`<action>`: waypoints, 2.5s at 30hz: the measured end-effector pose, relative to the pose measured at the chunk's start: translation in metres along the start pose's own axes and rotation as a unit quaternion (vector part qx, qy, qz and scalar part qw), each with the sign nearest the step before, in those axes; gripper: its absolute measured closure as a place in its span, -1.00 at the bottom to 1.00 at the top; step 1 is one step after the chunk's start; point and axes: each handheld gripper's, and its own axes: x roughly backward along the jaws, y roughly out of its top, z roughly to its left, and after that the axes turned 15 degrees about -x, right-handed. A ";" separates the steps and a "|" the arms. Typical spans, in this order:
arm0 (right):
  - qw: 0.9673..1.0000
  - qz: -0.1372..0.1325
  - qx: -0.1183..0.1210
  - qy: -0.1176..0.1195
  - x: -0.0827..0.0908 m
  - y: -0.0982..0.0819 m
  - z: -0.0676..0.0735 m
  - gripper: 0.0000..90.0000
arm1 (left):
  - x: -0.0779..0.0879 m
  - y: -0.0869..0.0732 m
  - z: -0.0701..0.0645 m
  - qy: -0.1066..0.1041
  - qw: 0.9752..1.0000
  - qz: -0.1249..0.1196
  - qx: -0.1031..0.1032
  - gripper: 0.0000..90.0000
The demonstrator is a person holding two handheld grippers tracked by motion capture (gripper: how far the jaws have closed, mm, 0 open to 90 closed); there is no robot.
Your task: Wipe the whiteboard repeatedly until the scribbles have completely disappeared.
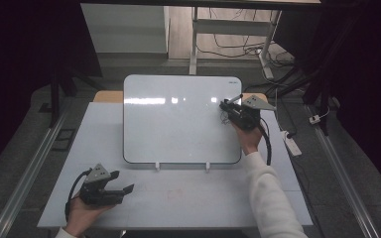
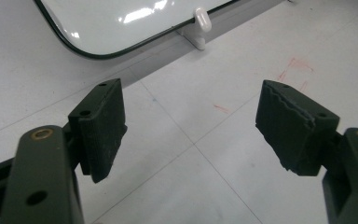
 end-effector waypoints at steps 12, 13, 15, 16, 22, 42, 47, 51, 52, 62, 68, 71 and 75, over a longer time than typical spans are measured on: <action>0.999 0.014 0.035 0.000 0.007 -0.007 0.005 0.73 | -0.001 0.000 0.002 0.001 1.000 0.000 0.002 -0.45; 1.000 0.006 0.019 -0.005 0.007 -0.005 -0.001 0.73 | -0.001 0.000 0.002 0.001 1.000 0.001 0.002 -0.45; 0.999 -0.028 -0.009 -0.031 0.010 0.003 -0.014 0.73 | -0.001 0.000 0.000 0.001 1.000 0.002 -0.001 -0.45; 0.998 -0.037 -0.028 -0.031 0.010 0.006 -0.019 0.73 | -0.001 0.000 0.000 0.001 1.000 0.001 -0.001 -0.45; 0.999 0.019 0.040 0.004 0.002 -0.002 0.003 0.73 | -0.002 0.000 0.003 0.002 1.000 0.001 0.003 -0.45; 0.997 -0.041 -0.026 -0.057 0.024 0.010 -0.035 0.73 | -0.003 0.001 -0.002 -0.001 1.000 0.003 -0.004 -0.44; 0.998 -0.028 -0.003 -0.047 0.023 0.010 -0.032 0.73 | -0.005 0.002 -0.001 -0.002 1.000 0.006 -0.006 -0.44; 0.999 -0.014 -0.006 -0.037 0.021 0.007 -0.028 0.73 | -0.004 0.002 -0.001 -0.002 1.000 0.004 -0.005 -0.44; 0.999 -0.014 -0.006 -0.037 0.021 0.007 -0.028 0.73 | -0.004 0.002 -0.001 -0.002 1.000 0.004 -0.005 -0.44; 0.999 -0.009 0.022 -0.025 0.015 -0.006 -0.009 0.73 | -0.005 0.003 -0.001 -0.001 1.000 0.005 -0.005 -0.45; 0.999 -0.029 -0.020 -0.035 0.017 -0.005 -0.016 0.73 | -0.004 0.002 -0.002 -0.001 1.000 0.002 -0.006 -0.44; 1.000 -0.003 0.015 -0.018 0.015 -0.008 -0.006 0.73 | -0.005 0.002 0.000 -0.001 1.000 0.004 -0.005 -0.44; 0.998 -0.033 -0.026 -0.044 0.023 -0.003 -0.021 0.73 | -0.004 0.002 -0.001 -0.002 1.000 0.003 -0.007 -0.44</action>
